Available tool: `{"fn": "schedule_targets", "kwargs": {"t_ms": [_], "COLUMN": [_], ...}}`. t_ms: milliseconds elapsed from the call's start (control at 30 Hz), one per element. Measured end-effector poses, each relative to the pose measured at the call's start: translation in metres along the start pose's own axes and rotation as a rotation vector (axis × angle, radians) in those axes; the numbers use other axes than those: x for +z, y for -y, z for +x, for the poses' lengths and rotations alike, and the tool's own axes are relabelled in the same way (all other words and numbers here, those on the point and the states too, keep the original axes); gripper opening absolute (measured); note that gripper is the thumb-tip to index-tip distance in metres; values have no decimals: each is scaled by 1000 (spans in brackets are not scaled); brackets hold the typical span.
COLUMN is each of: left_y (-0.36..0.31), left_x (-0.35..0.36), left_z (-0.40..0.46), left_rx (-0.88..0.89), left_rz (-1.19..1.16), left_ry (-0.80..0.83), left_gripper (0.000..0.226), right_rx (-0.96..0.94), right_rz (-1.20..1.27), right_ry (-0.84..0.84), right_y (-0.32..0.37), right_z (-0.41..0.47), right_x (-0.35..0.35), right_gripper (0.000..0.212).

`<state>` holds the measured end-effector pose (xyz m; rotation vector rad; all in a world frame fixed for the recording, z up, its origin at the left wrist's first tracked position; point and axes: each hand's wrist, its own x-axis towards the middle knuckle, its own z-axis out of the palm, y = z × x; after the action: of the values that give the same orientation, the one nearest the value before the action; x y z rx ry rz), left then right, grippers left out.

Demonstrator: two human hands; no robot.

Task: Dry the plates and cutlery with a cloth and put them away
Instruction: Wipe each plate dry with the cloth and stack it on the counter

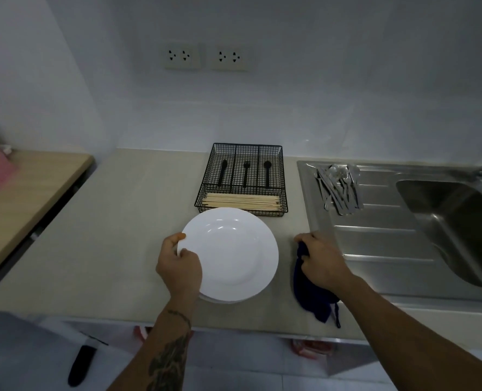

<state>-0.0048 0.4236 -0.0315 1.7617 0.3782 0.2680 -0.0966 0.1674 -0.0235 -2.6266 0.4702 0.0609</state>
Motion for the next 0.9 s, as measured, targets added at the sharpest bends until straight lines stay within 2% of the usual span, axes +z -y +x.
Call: {"fn": "schedule_targets", "kwargs": {"t_ms": [167, 233, 300, 433, 533, 700, 900], "left_y": [10, 16, 19, 23, 28, 29, 27], "left_x": [-6, -10, -14, -16, -12, -11, -2], "left_z": [9, 14, 17, 17, 16, 18, 28], "left_rx": [6, -11, -41, -67, -54, -82, -280], "left_rz": [21, 32, 27, 17, 44, -24, -291], "left_ry": [-5, 20, 54, 129, 197, 197, 181], "left_gripper": [44, 45, 44, 38, 34, 29, 25], "right_rx": [23, 43, 20, -66, -82, 46, 284], "right_rz": [-212, -227, -193, -154, -11, 235, 557], "right_ry": [94, 95, 56, -131, -122, -6, 1], "right_y": [2, 5, 12, 34, 49, 64, 63], "right_z": [5, 5, 6, 9, 12, 13, 23], "right_x": [9, 12, 15, 16, 18, 25, 32], "right_gripper": [63, 66, 65, 58, 55, 49, 58]}}
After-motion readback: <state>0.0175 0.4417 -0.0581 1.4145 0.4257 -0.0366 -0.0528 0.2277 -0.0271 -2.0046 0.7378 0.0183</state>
